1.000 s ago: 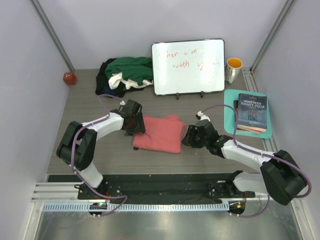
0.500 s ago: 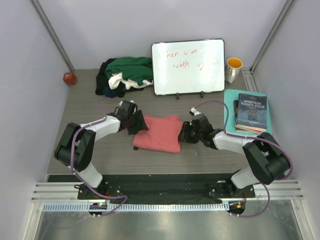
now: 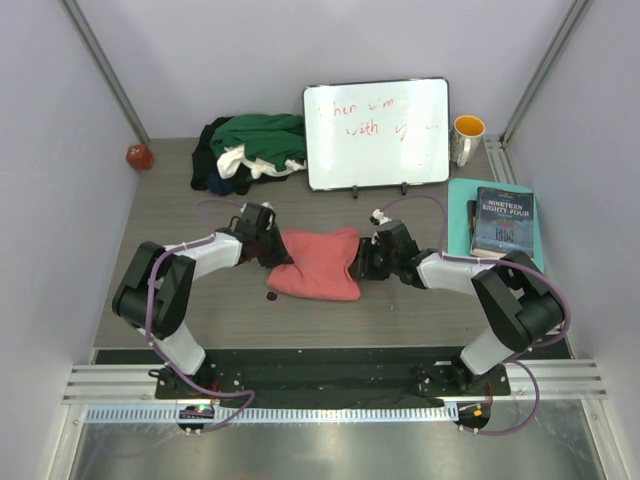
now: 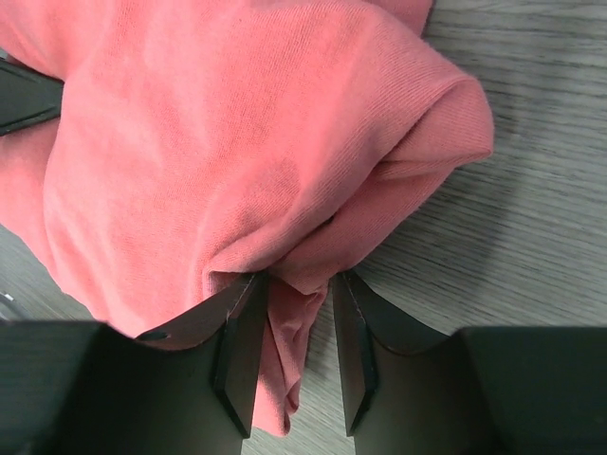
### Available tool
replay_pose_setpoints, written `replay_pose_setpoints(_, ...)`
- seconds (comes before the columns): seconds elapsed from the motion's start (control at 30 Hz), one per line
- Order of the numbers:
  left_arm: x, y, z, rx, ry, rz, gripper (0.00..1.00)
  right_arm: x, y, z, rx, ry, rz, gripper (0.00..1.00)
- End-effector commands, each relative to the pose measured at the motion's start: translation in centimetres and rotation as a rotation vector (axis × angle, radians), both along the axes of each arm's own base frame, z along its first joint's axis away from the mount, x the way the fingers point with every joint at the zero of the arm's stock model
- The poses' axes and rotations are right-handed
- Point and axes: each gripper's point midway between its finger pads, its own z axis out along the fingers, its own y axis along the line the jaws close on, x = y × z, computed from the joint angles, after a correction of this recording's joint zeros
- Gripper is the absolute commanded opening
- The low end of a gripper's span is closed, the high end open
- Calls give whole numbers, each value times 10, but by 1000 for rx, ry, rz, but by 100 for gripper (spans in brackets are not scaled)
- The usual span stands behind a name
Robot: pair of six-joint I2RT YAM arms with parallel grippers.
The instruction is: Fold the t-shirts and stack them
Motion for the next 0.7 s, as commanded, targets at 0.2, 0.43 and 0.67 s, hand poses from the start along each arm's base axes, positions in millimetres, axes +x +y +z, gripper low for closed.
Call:
replay_pose_setpoints(0.2, -43, 77, -13, 417, 189, 102, 0, -1, -22, 13, -129, -4, -21, 40)
replay_pose_setpoints(0.43, -37, 116, 24, 614, 162, 219, 0, 6, -29, 63, -121, -106, -52, 41)
replay_pose_setpoints(0.67, -53, 142, 29, 751, 216, 235, 0, 15, -22, 114, -73, -188, -38, 41)
